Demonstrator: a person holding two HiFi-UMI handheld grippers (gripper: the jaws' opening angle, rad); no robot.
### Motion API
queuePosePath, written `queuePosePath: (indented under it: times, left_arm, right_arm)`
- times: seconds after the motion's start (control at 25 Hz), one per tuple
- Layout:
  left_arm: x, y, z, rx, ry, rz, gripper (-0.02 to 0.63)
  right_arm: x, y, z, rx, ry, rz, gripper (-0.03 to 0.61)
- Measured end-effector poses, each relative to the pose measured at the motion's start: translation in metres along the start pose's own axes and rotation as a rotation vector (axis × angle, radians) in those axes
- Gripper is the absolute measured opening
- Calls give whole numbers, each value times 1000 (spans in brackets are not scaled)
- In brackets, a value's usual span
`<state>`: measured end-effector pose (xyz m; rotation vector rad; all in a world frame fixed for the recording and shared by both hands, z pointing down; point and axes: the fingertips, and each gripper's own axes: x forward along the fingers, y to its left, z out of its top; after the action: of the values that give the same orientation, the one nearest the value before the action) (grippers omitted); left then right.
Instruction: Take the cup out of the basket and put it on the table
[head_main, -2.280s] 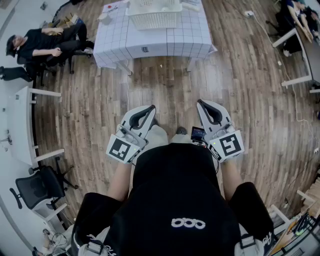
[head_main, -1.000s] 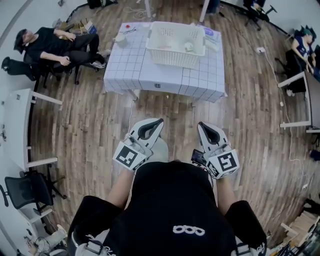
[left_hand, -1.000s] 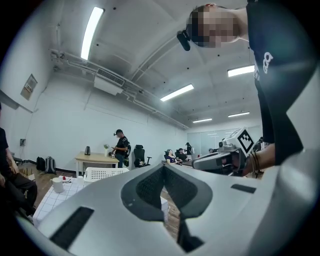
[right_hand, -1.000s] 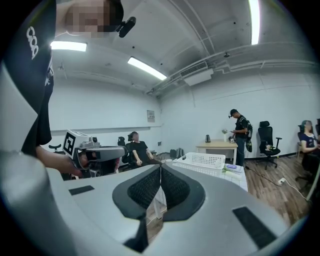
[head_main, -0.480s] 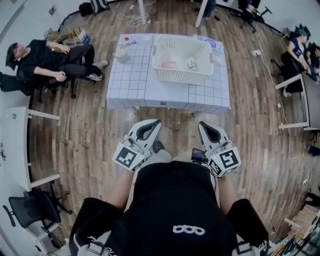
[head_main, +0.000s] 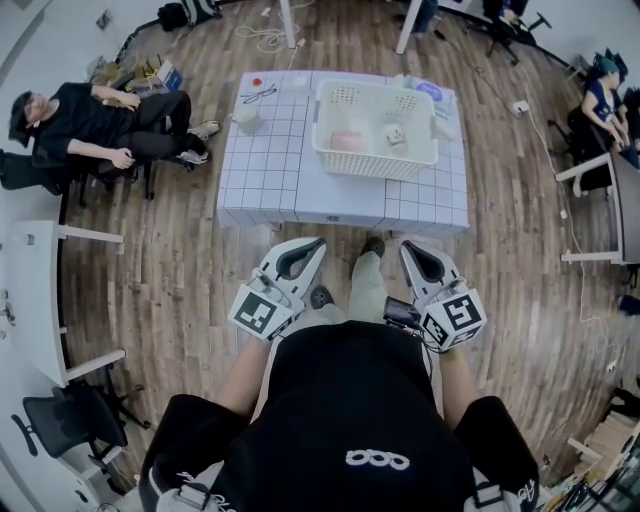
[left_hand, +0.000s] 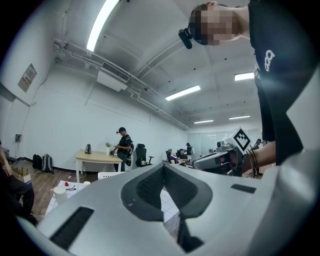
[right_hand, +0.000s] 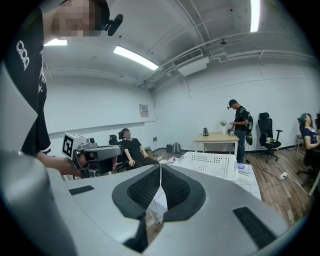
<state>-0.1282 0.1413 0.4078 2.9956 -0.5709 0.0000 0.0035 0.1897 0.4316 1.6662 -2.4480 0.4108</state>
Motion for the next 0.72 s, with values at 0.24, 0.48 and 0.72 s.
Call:
queuePosePath:
  times: [0.24,0.48,0.72]
  left_arm:
    - [32,25,-2,3,18,26,8]
    - [81,53,8,17,17,55,8]
    - [138,83,6,26,37,64,8]
  right_arm:
    - [32,-32,8,4,-9,37,25]
    - [65,-76,28,7,-22,83,25]
    - [102,-135,35,31,-7,109,25]
